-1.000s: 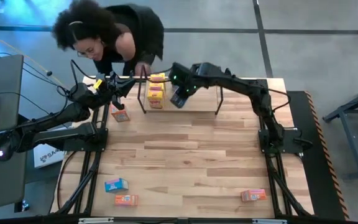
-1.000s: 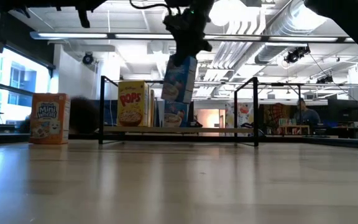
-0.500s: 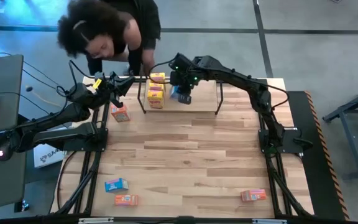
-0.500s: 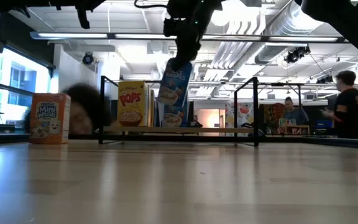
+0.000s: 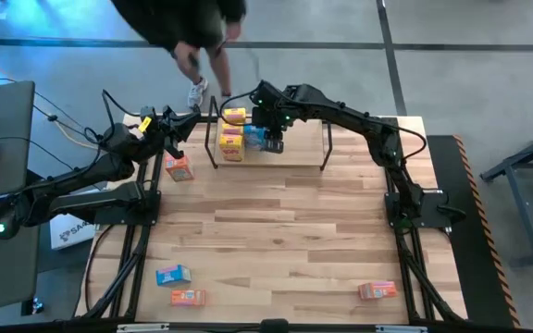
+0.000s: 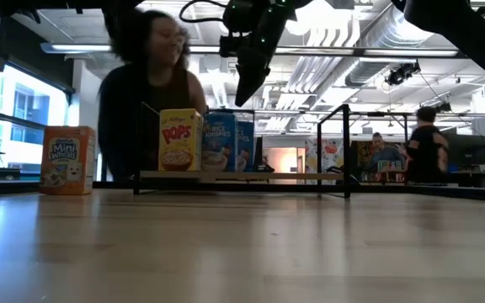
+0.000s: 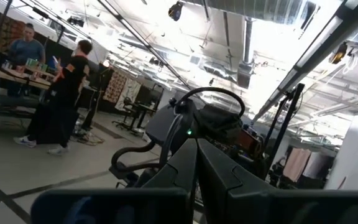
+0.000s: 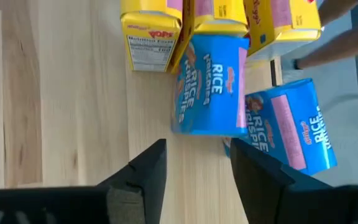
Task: Stack cereal on shelf
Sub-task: Put the top blue cereal box on the shelf aligned with the other blue cereal box
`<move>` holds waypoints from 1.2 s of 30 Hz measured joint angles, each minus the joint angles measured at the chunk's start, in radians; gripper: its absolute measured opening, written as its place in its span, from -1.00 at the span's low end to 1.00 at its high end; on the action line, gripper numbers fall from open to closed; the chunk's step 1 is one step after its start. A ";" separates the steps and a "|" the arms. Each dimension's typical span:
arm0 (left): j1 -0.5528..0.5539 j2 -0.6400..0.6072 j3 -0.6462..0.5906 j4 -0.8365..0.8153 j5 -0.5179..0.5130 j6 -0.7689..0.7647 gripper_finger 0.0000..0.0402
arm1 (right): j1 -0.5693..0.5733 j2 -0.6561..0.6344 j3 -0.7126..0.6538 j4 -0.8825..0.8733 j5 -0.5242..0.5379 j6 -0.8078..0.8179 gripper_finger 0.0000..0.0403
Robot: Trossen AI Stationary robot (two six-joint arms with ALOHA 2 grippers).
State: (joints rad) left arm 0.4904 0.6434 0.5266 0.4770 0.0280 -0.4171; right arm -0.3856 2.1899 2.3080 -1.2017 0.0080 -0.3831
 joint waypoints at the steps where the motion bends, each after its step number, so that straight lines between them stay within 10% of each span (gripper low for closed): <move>1: 0.000 0.000 0.000 0.000 0.000 0.000 -0.97 | 0.001 0.000 0.000 -0.005 0.003 -0.001 -0.24; 12: 0.000 0.000 0.000 0.000 0.000 0.009 -0.97 | -0.046 -0.008 0.000 -0.085 0.133 0.056 -0.43; 17: 0.000 0.000 0.000 0.000 0.000 0.009 -0.97 | -0.097 -0.008 0.000 -0.074 -0.072 0.116 -0.93; 27: 0.000 0.000 0.000 0.000 -0.042 0.034 -0.97 | -0.062 -0.011 0.000 0.214 -0.356 0.116 -1.00; 36: 0.000 0.000 0.000 0.000 -0.067 0.030 -0.97 | -0.003 0.087 0.000 0.388 -0.143 0.140 -1.00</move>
State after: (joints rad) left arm 0.4904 0.6434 0.5266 0.4768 -0.0387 -0.3874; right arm -0.3889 2.2770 2.3077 -0.8140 -0.1346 -0.2434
